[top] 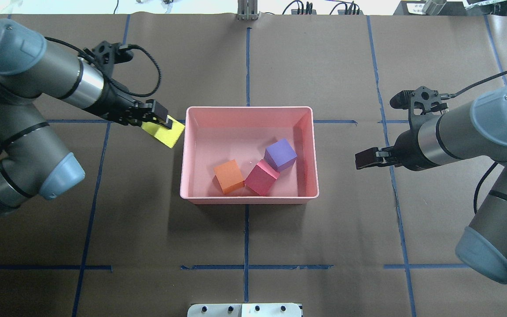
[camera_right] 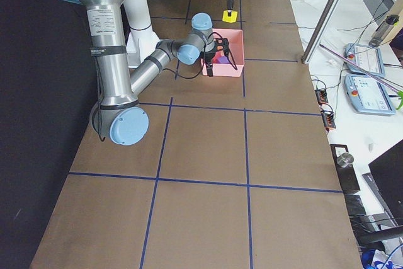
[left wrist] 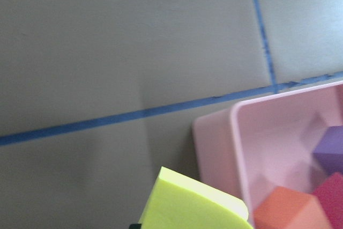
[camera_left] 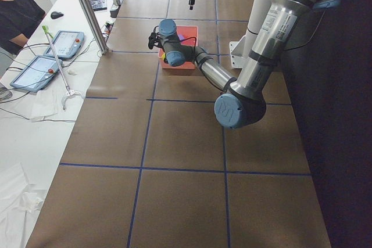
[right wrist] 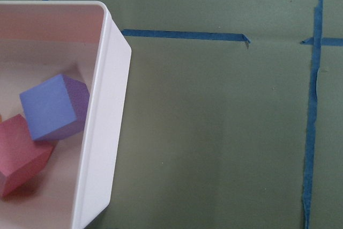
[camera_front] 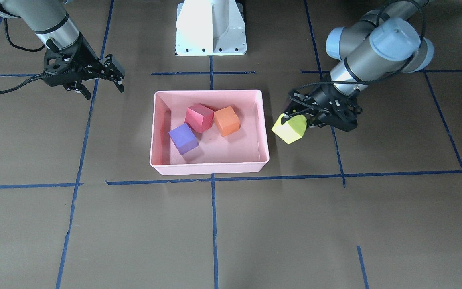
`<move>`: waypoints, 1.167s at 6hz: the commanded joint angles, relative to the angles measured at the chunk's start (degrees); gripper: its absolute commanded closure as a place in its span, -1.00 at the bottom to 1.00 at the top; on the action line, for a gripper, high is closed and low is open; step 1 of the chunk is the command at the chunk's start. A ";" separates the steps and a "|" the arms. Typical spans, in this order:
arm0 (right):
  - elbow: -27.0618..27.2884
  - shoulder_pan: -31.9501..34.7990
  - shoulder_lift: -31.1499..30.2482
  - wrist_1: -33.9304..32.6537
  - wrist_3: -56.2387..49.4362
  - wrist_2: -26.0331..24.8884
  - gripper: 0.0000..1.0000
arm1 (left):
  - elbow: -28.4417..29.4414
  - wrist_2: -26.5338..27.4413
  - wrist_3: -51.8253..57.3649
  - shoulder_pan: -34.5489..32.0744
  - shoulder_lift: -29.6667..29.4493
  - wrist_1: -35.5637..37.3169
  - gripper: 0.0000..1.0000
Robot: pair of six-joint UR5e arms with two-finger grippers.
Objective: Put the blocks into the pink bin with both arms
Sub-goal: 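Carry the yellow cube into the bin and release it with the left gripper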
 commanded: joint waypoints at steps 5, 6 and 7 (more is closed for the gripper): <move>1.01 1.37 -2.14 0.16 -1.28 -0.04 -1.00 | -0.21 7.63 -5.76 4.75 -2.81 0.25 -1.00; 2.40 2.76 -5.02 0.16 -3.63 0.66 -1.00 | -1.26 7.36 0.53 3.77 2.68 -0.19 -1.00; 2.24 8.35 -7.74 0.07 -11.57 5.28 -1.00 | -1.36 6.14 8.51 1.67 7.79 -0.45 -1.00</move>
